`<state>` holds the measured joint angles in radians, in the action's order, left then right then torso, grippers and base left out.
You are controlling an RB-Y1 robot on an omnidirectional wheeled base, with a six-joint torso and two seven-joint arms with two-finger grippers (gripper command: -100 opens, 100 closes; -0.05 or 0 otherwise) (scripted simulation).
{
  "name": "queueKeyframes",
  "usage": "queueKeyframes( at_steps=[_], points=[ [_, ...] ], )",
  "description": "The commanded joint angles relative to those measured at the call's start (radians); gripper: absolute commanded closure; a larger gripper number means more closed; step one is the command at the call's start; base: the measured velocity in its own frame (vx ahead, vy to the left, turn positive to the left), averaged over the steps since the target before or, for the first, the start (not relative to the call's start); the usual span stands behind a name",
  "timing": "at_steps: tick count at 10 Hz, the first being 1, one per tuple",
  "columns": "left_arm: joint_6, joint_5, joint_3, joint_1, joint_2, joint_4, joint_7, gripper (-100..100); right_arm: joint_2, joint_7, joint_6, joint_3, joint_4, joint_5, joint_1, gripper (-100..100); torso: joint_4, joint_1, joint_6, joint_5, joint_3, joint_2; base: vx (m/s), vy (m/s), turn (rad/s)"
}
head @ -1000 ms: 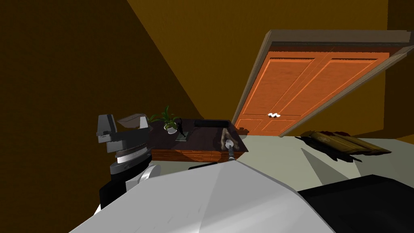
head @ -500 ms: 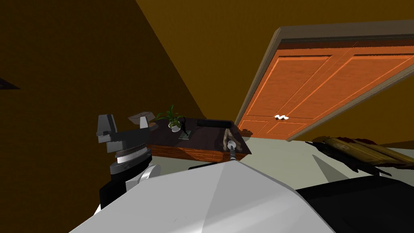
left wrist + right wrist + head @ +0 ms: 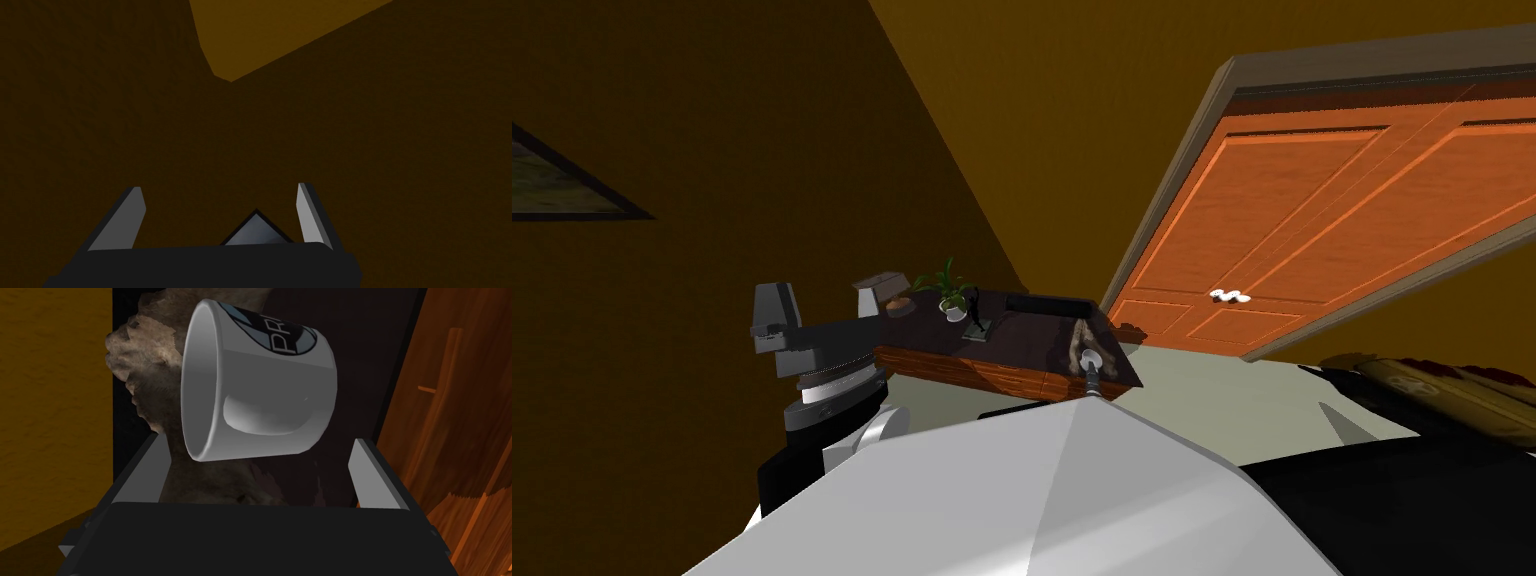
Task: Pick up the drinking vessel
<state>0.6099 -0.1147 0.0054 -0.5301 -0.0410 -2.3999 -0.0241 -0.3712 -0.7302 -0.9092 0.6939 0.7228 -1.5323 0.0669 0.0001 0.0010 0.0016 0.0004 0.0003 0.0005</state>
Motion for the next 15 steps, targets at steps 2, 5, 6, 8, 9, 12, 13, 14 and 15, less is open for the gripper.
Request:
queueKeyframes(
  at_steps=[2, 5, 6, 8, 9, 12, 13, 14, 15],
  points=[
    [0.0, 0.0, 0.0, 0.0, 0.0, 0.0, 0.0, 0, -0.03, 0.031, -0.03, 0.07, -0.032, 0.083, -0.02, -100, 0.0, 0.0, 0.0, 0.0, 0.0, 0.0, -0.023, 0.018, 0.126],
    [0.0, 0.0, 0.0, 0.0, 0.0, 0.0, 0.0, 0, -0.056, 0.05, -0.056, 0.126, -0.054, 0.173, -0.037, -100, 0.0, 0.0, -0.001, 0.0, 0.0, 0.0, -0.018, 0.01, 0.099],
    [0.0, 0.0, 0.0, 0.0, 0.0, 0.0, 0.0, 0, -0.056, 0.05, -0.056, 0.126, -0.054, 0.173, -0.037, -100, 0.0, 0.0, 0.0, 0.0, 0.0, 0.0, -0.008, 0.007, -0.017],
    [0.0, 0.0, 0.0, 0.0, 0.0, 0.0, 0.0, 0, -0.081, 0.069, -0.081, 0.182, -0.075, 0.24, -0.054, -100, 0.0, 0.0, -0.001, 0.0, 0.0, 0.0, -0.016, 0.017, 0.141],
    [0.0, 0.0, 0.0, 0.0, 0.0, 0.0, 0.0, 0, -0.107, 0.088, -0.106, 0.222, -0.097, 0.271, -0.072, -100, 0.0, 0.0, 0.0, 0.0, 0.0, 0.0, -0.023, 0.025, 0.229],
    [0.0, 0.0, 0.0, 0.0, 0.0, 0.0, 0.0, 0, -0.105, 0.091, -0.104, 0.235, -0.103, 0.308, -0.073, -100, 0.0, 0.0, 0.0, 0.0, 0.0, 0.0, -0.01, 0.007, 0.019],
    [0.0, 0.0, 0.0, 0.0, 0.0, 0.0, 0.0, 0, -0.104, 0.094, -0.104, 0.236, -0.106, 0.31, -0.074, 100, 0.0, -0.001, 0.0, 0.0, 0.0, -0.001, 0.0, 0.0, 0.0],
    [0.0, 0.0, 0.0, 0.0, 0.0, 0.0, 0.0, 0, -0.103, 0.094, -0.103, 0.236, -0.106, 0.31, -0.072, 100, 0.001, -0.001, 0.0, 0.001, 0.0, -0.001, 0.0, 0.0, 0.0],
    [0.0, 0.0, 0.0, 0.0, 0.0, 0.0, 0.0, 0, -0.104, 0.094, -0.103, 0.236, -0.105, 0.309, -0.073, 100, 0.0, 0.0, 0.0, 0.0, 0.0, -0.001, 0.0, 0.0, 0.0]
  ],
)
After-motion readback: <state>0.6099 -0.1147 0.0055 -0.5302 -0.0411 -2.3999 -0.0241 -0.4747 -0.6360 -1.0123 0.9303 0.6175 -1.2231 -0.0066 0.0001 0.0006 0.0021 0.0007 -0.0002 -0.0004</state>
